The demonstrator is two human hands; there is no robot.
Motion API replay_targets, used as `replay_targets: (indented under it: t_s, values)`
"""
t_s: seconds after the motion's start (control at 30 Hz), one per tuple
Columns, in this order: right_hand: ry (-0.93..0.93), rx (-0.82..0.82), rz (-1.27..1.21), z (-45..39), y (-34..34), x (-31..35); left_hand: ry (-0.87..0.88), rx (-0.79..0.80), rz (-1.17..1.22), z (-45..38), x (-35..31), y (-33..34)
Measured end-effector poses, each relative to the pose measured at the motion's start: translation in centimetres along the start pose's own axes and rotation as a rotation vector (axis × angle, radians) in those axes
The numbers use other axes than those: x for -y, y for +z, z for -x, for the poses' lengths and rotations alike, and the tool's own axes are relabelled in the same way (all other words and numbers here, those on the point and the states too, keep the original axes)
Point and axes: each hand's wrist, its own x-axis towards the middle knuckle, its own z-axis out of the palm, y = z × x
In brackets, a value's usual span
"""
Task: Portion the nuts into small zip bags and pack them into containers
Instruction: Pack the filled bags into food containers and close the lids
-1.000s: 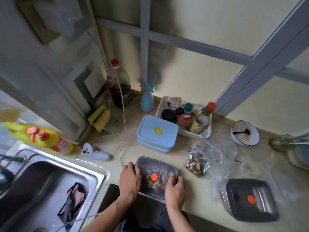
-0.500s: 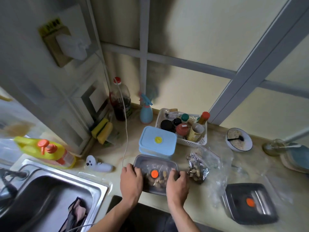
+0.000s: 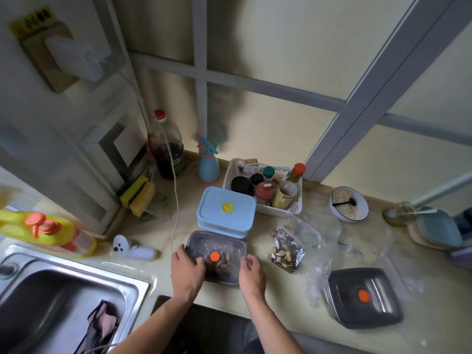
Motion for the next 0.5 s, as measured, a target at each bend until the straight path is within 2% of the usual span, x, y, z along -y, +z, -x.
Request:
replay_targets:
  t_s: [0.1,0.2,0.27,0.33,0.43,0.5]
  values:
    - [-0.069,-0.092,0.028,-1.0,-1.6,0.2,0.049,-0.136,-0.165,1.1,-0.8,1.7]
    - [-0.209,-0.199,0.045,-2.9,-4.5,0.9,0.259,-0.245,-0.214,3.5,-2.6,3.9]
    - [-0.284,-0.243,0.078,-4.7,-7.1,1.4,0.466,-0.209,-0.273,5.5,-3.8,5.9]
    - [-0.368,-0.268,0.108,-6.3,-10.0,1.8,0.596,-0.125,-0.31,7.2,-5.0,8.2]
    - [-0.514,-0.316,0.344,-8.7,-13.8,1.2,0.59,-0.036,-0.3,8.8,-7.6,11.4]
    - [-0.543,-0.245,0.542,-10.1,-15.6,0.2,0.557,-0.002,-0.266,9.4,-9.1,13.3]
